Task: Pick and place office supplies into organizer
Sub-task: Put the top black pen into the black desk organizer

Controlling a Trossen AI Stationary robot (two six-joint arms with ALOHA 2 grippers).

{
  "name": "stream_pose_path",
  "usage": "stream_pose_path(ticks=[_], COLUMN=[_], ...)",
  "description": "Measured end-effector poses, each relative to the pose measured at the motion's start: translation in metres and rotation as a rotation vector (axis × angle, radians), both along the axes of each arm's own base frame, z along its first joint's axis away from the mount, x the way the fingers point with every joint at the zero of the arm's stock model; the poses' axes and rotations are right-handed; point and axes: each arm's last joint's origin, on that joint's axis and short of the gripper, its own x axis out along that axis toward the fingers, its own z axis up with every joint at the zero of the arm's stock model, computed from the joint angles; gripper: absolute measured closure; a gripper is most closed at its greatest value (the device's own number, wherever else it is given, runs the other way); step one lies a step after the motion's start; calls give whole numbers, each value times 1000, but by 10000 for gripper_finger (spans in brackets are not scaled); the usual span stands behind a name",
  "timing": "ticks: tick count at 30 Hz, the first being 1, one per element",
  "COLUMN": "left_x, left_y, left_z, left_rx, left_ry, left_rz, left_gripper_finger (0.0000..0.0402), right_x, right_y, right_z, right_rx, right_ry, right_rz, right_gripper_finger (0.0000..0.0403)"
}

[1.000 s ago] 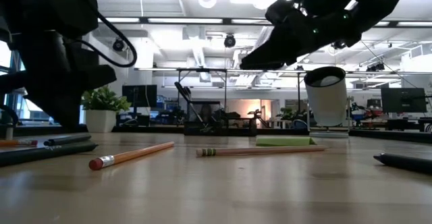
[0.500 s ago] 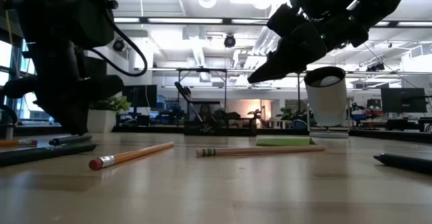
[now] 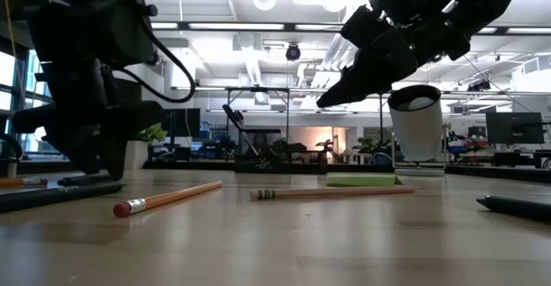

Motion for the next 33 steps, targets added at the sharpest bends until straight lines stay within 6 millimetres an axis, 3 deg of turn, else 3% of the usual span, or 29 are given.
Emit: stream_pose_path(ticks=[4,13,19,23,28,33], left_x=[0,1,2,16,47,75], left_y=[0,-1,-1,-1,-5,-8], left_z=[0,1,2,13,39,73], left_rx=[-8,-3,10,68,165,361], left_ry=[8,32,58,55,17,34], left_rz=[-22,-84,-155,-296,-569,-857], left_gripper_finger=[259,389,364,380,390,387], right_x=[0,0,-1,-1,1,11], right_y=[0,0,0,0,-1,-1], right_z=[0,0,-1,-1,1,18], right_rx=[0,-2,-3,-22,-103,-92], right_ry=[0,0,12,13,-1,-61], right_rz=[0,1,2,21,36,34], right_gripper_finger=[199,199,199,199,199,199])
